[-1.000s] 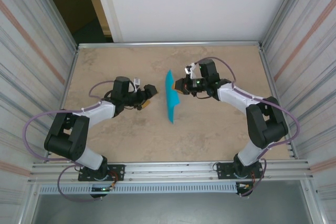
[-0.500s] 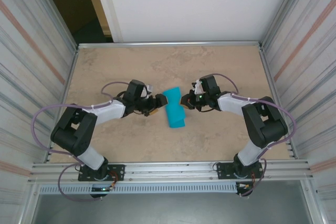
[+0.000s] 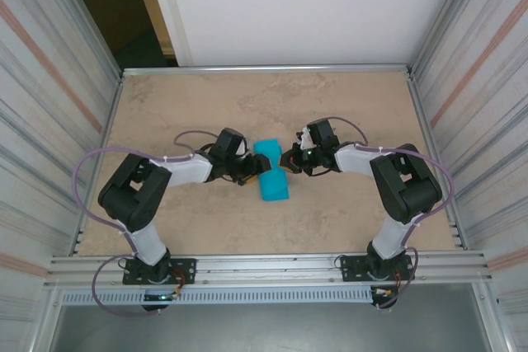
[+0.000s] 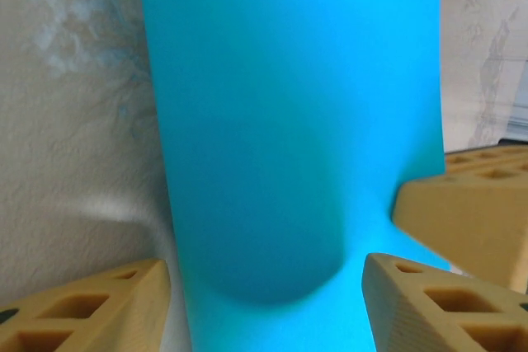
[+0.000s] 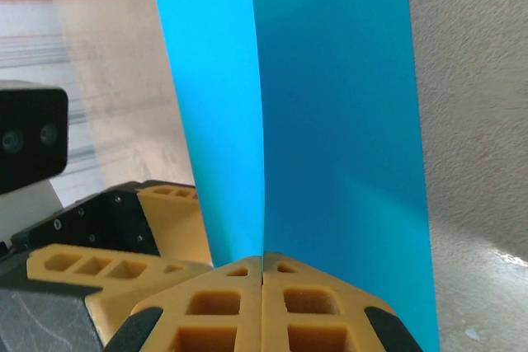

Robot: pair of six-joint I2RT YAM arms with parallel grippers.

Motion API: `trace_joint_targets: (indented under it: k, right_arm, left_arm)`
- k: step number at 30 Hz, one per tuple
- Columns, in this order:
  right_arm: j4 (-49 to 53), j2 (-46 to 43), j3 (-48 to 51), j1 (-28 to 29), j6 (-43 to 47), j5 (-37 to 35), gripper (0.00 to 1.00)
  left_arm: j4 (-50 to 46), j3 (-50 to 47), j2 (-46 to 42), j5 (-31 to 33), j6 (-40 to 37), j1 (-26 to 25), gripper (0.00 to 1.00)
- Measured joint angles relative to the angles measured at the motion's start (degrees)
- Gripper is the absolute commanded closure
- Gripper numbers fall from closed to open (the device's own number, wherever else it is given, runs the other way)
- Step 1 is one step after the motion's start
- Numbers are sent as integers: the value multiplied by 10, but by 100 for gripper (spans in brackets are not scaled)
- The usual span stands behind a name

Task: Fold a paper plane with a square sheet of paper (pick it up from the middle)
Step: First fold in half a square sheet of paper at the center of the table.

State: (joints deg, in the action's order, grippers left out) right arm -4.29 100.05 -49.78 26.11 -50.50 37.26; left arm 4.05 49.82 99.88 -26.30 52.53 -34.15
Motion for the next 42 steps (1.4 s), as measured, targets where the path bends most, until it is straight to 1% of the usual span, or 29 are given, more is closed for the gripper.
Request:
trace_joint_targets:
  k: [3,11,14,15,18,20,23,25,28,33,38,42]
  right_arm:
    - [0,0,0,-2,0,0,100]
    - [-6,0,5,-10,0,1,100]
    - [-7,1,5,-10,0,3,95]
    - [-7,1,5,-10,0,3,92]
    - [-7,1,5,-10,0,3,76]
    - [-8,1,7,-11,2,3,59]
    - [2,-7,14,-19,3,-6,39]
    - [13,-24,22,-31,3,-22,32]
    - [33,-68,37,-54,6,-55,30]
    - [55,-126,43,-70,20,-102,30]
    - [63,-136,52,-70,30,-118,30]
    - [70,-138,71,-70,31,-125,30]
  left_arm:
    - [-11,16,8,9,0,0,43]
    - [-40,37,35,23,0,-1,49]
    - [-45,43,40,22,0,-1,51]
    - [-49,46,41,21,-1,0,52]
    - [-63,53,44,24,-3,0,55]
    - [-73,57,46,27,-5,-1,58]
    - [-88,65,51,32,-14,-1,61]
    - [-96,70,54,35,-19,-1,63]
    - [-108,75,57,38,-31,-1,66]
    - [-133,92,66,39,-55,-1,65]
    - [-158,109,75,39,-79,-2,62]
    - [-172,119,80,42,-85,-4,62]
